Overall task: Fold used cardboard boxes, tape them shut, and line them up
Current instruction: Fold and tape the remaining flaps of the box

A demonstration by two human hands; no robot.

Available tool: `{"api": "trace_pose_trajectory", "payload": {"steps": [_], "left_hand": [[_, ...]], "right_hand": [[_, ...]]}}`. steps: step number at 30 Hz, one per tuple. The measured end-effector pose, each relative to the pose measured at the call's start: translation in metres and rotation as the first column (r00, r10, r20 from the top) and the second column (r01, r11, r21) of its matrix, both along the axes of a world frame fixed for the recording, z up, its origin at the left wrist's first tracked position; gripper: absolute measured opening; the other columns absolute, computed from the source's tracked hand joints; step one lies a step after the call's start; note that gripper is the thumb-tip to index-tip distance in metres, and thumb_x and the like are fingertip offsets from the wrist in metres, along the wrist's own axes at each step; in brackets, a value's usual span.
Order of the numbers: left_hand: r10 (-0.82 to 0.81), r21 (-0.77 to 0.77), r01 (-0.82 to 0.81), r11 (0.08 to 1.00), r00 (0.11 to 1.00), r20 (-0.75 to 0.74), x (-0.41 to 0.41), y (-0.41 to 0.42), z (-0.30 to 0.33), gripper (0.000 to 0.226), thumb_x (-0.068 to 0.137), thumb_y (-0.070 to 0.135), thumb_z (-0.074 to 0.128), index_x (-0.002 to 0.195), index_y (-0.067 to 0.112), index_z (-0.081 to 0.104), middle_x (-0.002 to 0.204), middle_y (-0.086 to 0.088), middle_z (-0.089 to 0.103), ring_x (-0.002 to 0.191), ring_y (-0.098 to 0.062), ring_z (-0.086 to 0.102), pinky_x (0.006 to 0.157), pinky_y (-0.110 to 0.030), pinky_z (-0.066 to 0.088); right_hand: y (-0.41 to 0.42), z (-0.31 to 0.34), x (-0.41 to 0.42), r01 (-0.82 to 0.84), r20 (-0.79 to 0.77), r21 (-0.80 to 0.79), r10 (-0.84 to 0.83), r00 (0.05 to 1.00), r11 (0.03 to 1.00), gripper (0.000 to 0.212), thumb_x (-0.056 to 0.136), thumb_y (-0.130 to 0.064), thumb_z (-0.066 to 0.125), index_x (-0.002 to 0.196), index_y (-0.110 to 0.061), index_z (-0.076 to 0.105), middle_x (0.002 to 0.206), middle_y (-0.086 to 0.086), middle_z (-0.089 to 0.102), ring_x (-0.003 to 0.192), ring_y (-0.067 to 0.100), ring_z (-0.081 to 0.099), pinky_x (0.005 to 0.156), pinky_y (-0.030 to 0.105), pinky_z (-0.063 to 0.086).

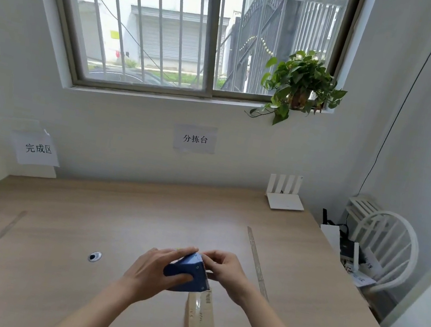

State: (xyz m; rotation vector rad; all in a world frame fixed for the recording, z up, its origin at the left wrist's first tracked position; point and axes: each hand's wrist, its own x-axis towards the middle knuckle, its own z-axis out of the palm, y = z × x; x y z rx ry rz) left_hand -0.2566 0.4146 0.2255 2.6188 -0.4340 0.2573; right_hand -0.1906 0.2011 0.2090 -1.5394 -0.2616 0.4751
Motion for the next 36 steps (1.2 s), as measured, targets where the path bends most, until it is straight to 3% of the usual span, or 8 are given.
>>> {"api": "trace_pose_trajectory", "payload": {"steps": [8,11,16,20,25,30,33,36], "left_hand": [[-0.027,-0.058,0.026,0.998,1.000,-0.011,0.003,0.002,0.006,0.050,0.090,0.061,0.058,0.138,0.053,0.046,0.112,0.039,0.058,0.088,0.009,0.057,0.076,-0.007,0.039],[-0.051,-0.124,0.048,0.991,0.998,-0.020,0.004,0.000,0.007,0.046,0.090,0.055,0.062,0.133,0.058,0.045,0.107,0.035,0.063,0.083,0.004,0.060,0.071,-0.010,0.044],[-0.088,-0.146,0.084,0.986,0.996,-0.020,0.006,-0.006,0.009,0.044,0.091,0.061,0.059,0.133,0.057,0.045,0.108,0.038,0.062,0.086,0.003,0.061,0.076,-0.010,0.042],[-0.086,-0.139,0.084,0.987,0.996,-0.007,0.009,-0.003,0.007,0.047,0.088,0.069,0.053,0.133,0.057,0.045,0.111,0.041,0.060,0.091,0.007,0.060,0.081,-0.007,0.040],[-0.064,-0.113,0.063,0.992,0.998,-0.006,0.014,0.002,0.002,0.049,0.088,0.071,0.051,0.135,0.056,0.044,0.111,0.041,0.059,0.092,0.010,0.058,0.081,-0.006,0.038],[-0.095,-0.039,0.094,0.995,0.995,-0.032,0.020,0.000,-0.002,0.049,0.088,0.070,0.054,0.134,0.062,0.040,0.118,0.040,0.057,0.101,0.009,0.057,0.090,-0.012,0.040],[-0.078,0.064,0.077,0.995,0.997,0.007,0.024,0.002,-0.006,0.051,0.085,0.068,0.058,0.131,0.068,0.036,0.125,0.040,0.054,0.108,0.007,0.055,0.092,-0.019,0.040],[-0.064,0.141,0.052,0.989,0.995,0.081,0.028,0.013,-0.012,0.055,0.083,0.076,0.055,0.133,0.056,0.043,0.122,0.028,0.062,0.100,-0.001,0.060,0.086,-0.024,0.045]], "right_hand": [[-0.013,-0.006,0.018,-0.009,-0.022,-0.028,0.008,1.000,1.000,0.022,0.098,-0.016,0.066,0.105,0.004,0.069,0.089,0.010,0.067,0.081,0.019,0.069,0.084,0.040,0.061],[-0.012,-0.008,0.019,-0.016,-0.050,0.029,0.017,0.999,0.999,0.021,0.100,-0.019,0.063,0.107,0.001,0.065,0.096,0.012,0.064,0.085,0.020,0.070,0.080,0.034,0.059],[-0.022,-0.017,0.028,-0.025,-0.238,0.270,0.092,0.967,0.963,0.027,0.098,-0.023,0.064,0.114,-0.002,0.057,0.113,0.018,0.061,0.104,0.034,0.064,0.098,0.046,0.055],[-0.024,-0.018,0.033,-0.131,-0.302,0.271,0.213,0.929,0.954,0.022,0.105,-0.020,0.053,0.118,-0.003,0.056,0.135,0.029,0.056,0.116,0.041,0.063,0.097,0.044,0.054],[-0.024,-0.013,0.035,-0.021,-0.405,0.237,0.118,0.907,0.971,0.035,0.107,-0.021,0.043,0.127,0.003,0.060,0.122,0.024,0.068,0.109,0.037,0.069,0.088,0.039,0.057],[-0.014,-0.018,0.037,-0.032,-0.164,0.055,0.040,0.986,0.998,0.039,0.085,-0.017,0.082,0.115,0.001,0.064,0.112,0.020,0.070,0.100,0.031,0.073,0.087,0.035,0.059],[-0.012,-0.025,0.043,0.097,-0.010,-0.052,-0.097,0.995,0.994,0.012,0.087,-0.007,0.077,0.099,-0.005,0.075,0.098,0.015,0.074,0.083,0.023,0.074,0.079,0.031,0.060],[-0.018,-0.024,0.048,0.112,0.086,-0.103,-0.103,0.991,0.988,0.013,0.089,-0.007,0.074,0.092,-0.017,0.081,0.092,0.009,0.077,0.080,0.011,0.069,0.070,0.026,0.057]]}}
